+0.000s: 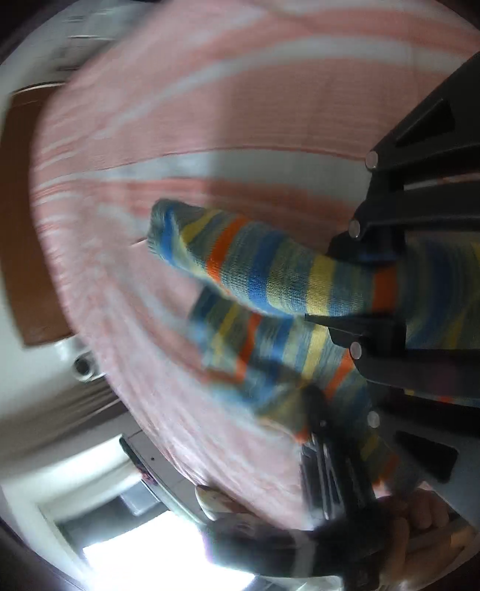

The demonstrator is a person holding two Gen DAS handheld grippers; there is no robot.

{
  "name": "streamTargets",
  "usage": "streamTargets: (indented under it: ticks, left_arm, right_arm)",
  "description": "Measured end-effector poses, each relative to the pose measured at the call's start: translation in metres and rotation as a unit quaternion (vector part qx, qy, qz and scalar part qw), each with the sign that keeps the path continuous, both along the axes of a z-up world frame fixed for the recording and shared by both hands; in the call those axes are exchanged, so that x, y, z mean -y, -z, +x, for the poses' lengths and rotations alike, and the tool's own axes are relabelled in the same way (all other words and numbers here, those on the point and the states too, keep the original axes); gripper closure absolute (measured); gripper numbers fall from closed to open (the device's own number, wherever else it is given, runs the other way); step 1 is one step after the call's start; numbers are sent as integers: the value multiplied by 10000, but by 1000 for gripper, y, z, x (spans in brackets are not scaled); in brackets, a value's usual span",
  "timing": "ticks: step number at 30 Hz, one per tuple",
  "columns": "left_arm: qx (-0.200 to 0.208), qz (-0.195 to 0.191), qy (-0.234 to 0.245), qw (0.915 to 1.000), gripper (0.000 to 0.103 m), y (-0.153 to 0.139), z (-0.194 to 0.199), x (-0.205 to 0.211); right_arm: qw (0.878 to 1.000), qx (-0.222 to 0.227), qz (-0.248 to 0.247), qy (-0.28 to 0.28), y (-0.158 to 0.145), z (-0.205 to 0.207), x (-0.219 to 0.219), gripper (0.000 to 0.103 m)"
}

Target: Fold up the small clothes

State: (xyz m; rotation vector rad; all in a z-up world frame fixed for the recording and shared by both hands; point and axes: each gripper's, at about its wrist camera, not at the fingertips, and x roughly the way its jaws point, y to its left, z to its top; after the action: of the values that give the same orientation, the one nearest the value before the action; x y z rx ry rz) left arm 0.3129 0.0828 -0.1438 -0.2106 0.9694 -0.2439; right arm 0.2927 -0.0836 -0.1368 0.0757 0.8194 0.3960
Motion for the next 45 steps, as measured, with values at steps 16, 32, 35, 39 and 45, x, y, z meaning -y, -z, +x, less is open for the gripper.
streamTargets:
  ticks: [16, 32, 35, 39, 45]
  left_arm:
    - [1920, 1880, -1225, 9554, 1, -66, -126, 4]
    - [1577, 1895, -1520, 9571, 0, -114, -224, 50]
    - [1313, 1696, -1362, 9672, 0, -110, -232, 55]
    - [1177, 1670, -1233, 9711, 0, -110, -240, 61]
    - [1095, 1616, -1145, 9741, 0, -116, -254, 67]
  right_arm:
    - [9914, 625, -879, 744, -42, -68, 54, 3]
    - [9832, 1497, -192, 1023, -102, -234, 102, 0]
    - [9867, 1242, -369, 977, -106, -234, 96, 0]
    - [9883, 972, -850, 813, -111, -239, 83, 0]
    - [9914, 646, -903, 694, -118, -254, 70, 0]
